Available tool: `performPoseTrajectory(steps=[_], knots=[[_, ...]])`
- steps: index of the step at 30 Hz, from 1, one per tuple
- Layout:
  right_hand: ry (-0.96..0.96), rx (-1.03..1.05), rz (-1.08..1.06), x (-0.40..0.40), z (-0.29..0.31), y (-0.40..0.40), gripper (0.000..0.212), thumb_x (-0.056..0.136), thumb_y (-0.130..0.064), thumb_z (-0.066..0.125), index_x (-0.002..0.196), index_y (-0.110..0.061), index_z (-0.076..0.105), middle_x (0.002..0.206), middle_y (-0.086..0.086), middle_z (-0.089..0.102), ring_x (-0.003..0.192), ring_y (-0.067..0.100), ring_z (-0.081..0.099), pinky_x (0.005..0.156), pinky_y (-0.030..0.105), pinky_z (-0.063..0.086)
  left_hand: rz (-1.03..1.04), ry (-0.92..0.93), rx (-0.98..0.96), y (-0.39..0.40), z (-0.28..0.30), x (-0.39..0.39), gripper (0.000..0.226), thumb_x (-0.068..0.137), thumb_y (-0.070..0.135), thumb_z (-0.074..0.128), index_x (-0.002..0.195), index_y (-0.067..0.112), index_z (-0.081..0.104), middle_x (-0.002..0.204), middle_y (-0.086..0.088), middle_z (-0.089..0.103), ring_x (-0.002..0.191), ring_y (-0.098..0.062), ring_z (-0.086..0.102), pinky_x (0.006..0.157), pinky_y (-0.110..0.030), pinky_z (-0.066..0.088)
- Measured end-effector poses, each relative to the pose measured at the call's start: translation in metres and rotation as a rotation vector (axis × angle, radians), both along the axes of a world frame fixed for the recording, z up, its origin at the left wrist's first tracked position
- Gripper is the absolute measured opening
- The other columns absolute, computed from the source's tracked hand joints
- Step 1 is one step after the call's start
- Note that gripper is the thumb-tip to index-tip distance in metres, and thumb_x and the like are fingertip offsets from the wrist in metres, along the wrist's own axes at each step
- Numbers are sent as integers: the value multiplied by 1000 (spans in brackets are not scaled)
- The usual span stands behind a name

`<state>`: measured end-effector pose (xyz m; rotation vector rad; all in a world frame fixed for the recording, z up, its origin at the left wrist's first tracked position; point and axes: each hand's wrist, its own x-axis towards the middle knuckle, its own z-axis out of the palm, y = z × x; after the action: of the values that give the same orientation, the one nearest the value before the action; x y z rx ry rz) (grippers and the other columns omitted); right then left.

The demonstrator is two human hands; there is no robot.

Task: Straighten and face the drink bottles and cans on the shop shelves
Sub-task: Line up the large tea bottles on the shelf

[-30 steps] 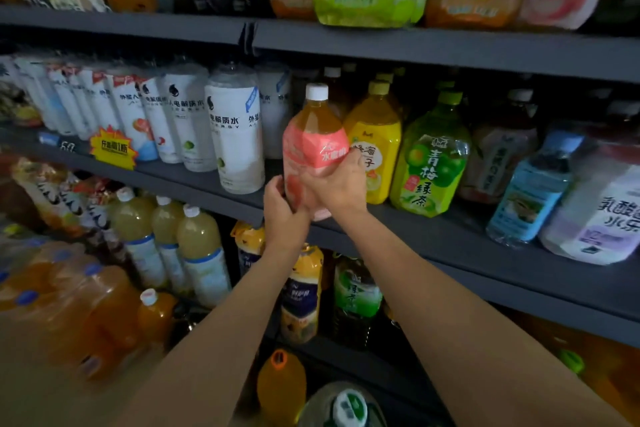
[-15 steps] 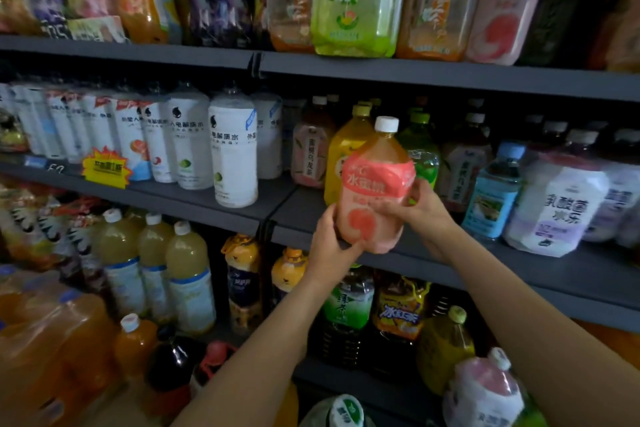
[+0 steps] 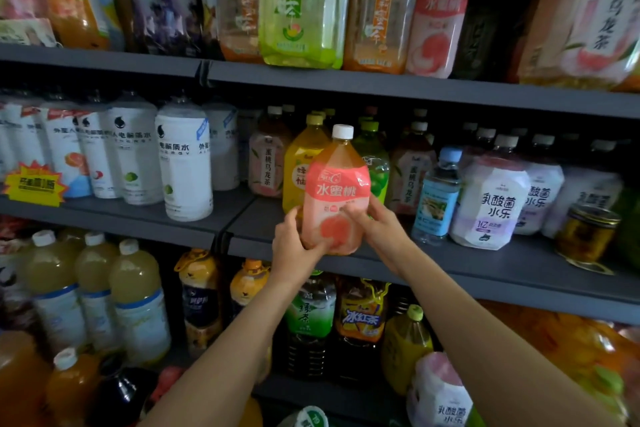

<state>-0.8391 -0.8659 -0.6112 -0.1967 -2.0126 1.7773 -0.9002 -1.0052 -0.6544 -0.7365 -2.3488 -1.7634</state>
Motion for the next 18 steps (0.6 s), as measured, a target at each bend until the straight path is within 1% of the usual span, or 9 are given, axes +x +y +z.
performPoseTrajectory(steps=[2, 4, 5, 8, 10, 12, 14, 15, 18], knots=[[-7, 29, 24, 0, 2, 1, 48, 90, -24, 60, 136, -19, 46, 124, 3, 60, 115, 20, 57, 90, 32, 52, -28, -54, 10, 1, 6, -2, 93, 69, 41, 78, 143, 22, 25, 131, -7, 39, 122, -25, 44, 100, -47, 43], [-17, 51, 50, 3, 7, 2, 46, 91, -21, 58, 136, -19, 46, 124, 4, 60, 115, 19, 57, 85, 24, 53, -121, -137, 68, 1, 16, 1, 102, 63, 46, 79, 144, 27, 22, 136, -2, 41, 125, -21, 43, 103, -47, 41], [-23, 58, 61, 5, 8, 4, 48, 92, -20, 58, 138, -19, 43, 125, 5, 59, 115, 20, 56, 86, 25, 53, -176, -177, 102, 3, 22, 3, 103, 62, 43, 81, 145, 29, 20, 136, 1, 44, 125, -19, 44, 104, -45, 41], [-46, 72, 67, 15, 9, 7, 58, 91, -18, 58, 144, -19, 34, 131, 7, 55, 121, 23, 52, 96, 36, 49, -263, -278, 125, 4, 35, 8, 99, 70, 23, 80, 146, 29, 17, 131, 4, 49, 122, -16, 46, 103, -37, 41], [-44, 75, 66, 24, 9, 9, 62, 89, -18, 61, 144, -19, 33, 134, 8, 52, 123, 23, 50, 100, 40, 46, -291, -303, 131, 2, 44, 11, 88, 72, 17, 79, 142, 27, 27, 118, 7, 55, 113, -13, 50, 91, -29, 43], [-24, 85, 75, 37, 12, 7, 58, 88, -17, 62, 141, -21, 36, 129, 5, 55, 119, 19, 53, 96, 35, 49, -313, -334, 150, 0, 49, 16, 74, 69, 18, 80, 132, 27, 41, 106, 11, 59, 109, -13, 53, 83, -25, 42], [6, 133, 86, 55, 17, 2, 48, 87, -14, 62, 128, -32, 43, 120, -5, 59, 114, 13, 56, 90, 25, 51, -322, -337, 179, -3, 48, 26, 75, 62, 25, 84, 126, 29, 45, 106, 10, 61, 109, -13, 55, 77, -22, 44], [34, 187, 84, 65, 20, 0, 48, 86, -14, 64, 124, -35, 44, 121, -7, 58, 116, 11, 55, 92, 25, 50, -332, -307, 195, -5, 48, 33, 79, 59, 29, 84, 127, 30, 45, 110, 9, 62, 108, -11, 56, 75, -19, 46], [209, 372, 3, 98, 43, 0, 61, 82, -21, 69, 136, -27, 41, 136, -4, 51, 127, 10, 47, 107, 39, 40, -394, -167, 281, -2, 69, 54, 86, 59, 18, 84, 134, 25, 43, 118, 4, 61, 112, -12, 56, 71, -12, 50]])
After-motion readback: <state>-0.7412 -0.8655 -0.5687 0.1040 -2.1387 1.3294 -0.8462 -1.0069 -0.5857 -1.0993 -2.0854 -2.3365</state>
